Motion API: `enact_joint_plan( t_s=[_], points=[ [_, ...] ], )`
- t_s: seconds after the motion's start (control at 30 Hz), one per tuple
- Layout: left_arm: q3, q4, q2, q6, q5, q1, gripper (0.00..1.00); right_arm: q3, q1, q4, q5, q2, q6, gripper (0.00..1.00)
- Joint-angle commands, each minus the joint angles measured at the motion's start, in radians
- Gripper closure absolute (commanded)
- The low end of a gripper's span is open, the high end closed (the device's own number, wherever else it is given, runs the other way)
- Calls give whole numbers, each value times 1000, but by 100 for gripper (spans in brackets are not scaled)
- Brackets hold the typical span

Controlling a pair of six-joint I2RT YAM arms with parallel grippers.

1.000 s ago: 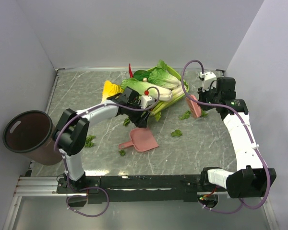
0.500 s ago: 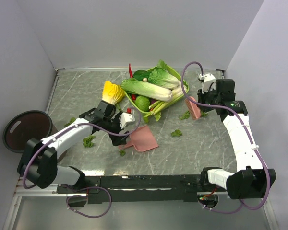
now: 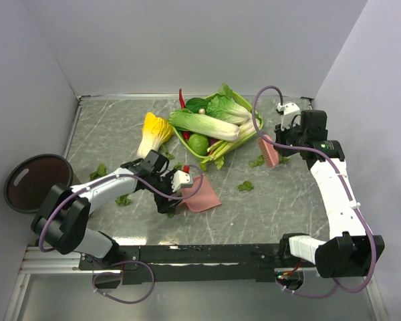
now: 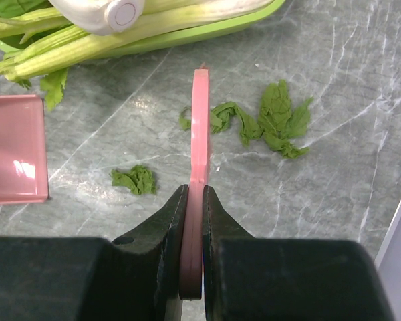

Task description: Sweep away the paper scraps from the table

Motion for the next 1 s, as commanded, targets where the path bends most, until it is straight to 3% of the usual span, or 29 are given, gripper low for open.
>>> enact_joint_plan(
  t_s=[0.0, 0.33, 0.5, 0.57, 0.73, 0.97],
  points=[
    [-23, 87, -3, -1, -24, -20, 14, 24, -7, 34, -14, 4, 18, 100],
    [52, 147, 149, -55, -74, -53, 34, 8, -7, 36, -1, -19, 15, 100],
    [61, 148, 148, -51, -60, -57, 42, -1, -7, 36, 10, -34, 10, 100],
    [62, 144, 146, -47, -48, -59, 52, -11, -7, 36, 13, -40, 7, 100],
    [65, 104, 146, -35, -38, -59, 72, -18, -7, 24, 30, -48, -11, 100],
    [137, -37, 96, 8, 3, -59, 82, 31, -33, -108, 196, -57, -192, 100]
  ],
)
